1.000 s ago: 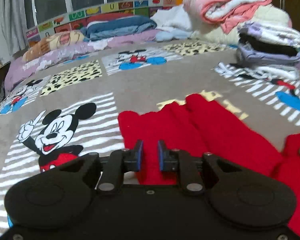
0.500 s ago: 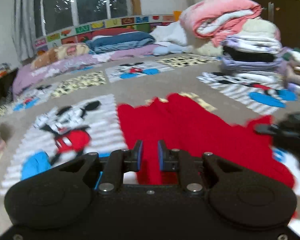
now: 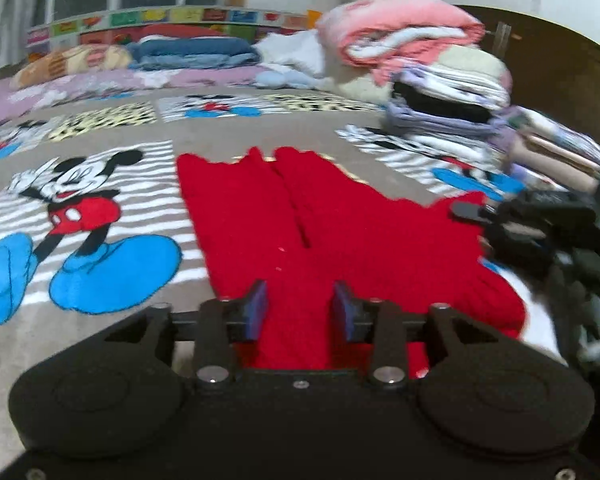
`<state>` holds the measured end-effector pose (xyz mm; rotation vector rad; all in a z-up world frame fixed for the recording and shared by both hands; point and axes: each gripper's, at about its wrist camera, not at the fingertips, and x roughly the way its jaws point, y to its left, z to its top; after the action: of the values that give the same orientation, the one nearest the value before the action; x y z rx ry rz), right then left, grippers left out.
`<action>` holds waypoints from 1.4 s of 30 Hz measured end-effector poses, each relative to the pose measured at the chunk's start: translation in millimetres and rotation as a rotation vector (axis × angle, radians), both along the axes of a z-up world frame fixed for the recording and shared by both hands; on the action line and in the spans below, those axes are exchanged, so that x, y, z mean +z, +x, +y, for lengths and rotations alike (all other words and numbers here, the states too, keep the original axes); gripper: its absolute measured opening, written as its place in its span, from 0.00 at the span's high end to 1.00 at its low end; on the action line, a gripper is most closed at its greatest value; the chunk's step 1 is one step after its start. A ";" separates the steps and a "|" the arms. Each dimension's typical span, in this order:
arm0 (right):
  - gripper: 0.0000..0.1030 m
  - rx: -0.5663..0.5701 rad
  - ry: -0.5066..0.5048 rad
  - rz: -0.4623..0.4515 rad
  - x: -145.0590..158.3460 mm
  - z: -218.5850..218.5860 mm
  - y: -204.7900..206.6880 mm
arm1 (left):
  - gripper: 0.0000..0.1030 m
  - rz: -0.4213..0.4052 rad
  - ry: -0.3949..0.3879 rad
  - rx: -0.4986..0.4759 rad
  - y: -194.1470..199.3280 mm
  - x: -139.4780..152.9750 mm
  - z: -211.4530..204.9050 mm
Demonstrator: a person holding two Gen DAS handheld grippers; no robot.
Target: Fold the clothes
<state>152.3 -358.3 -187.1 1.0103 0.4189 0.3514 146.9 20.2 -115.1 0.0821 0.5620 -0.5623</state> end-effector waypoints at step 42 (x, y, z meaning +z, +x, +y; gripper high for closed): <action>0.89 0.088 -0.597 0.087 162.2 169.8 111.7 | 0.44 0.003 -0.053 -0.257 -45.7 -25.9 29.8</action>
<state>264.0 -188.5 -24.9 0.4261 0.6042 0.2385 101.2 50.0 -141.0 0.1042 0.5423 -0.8272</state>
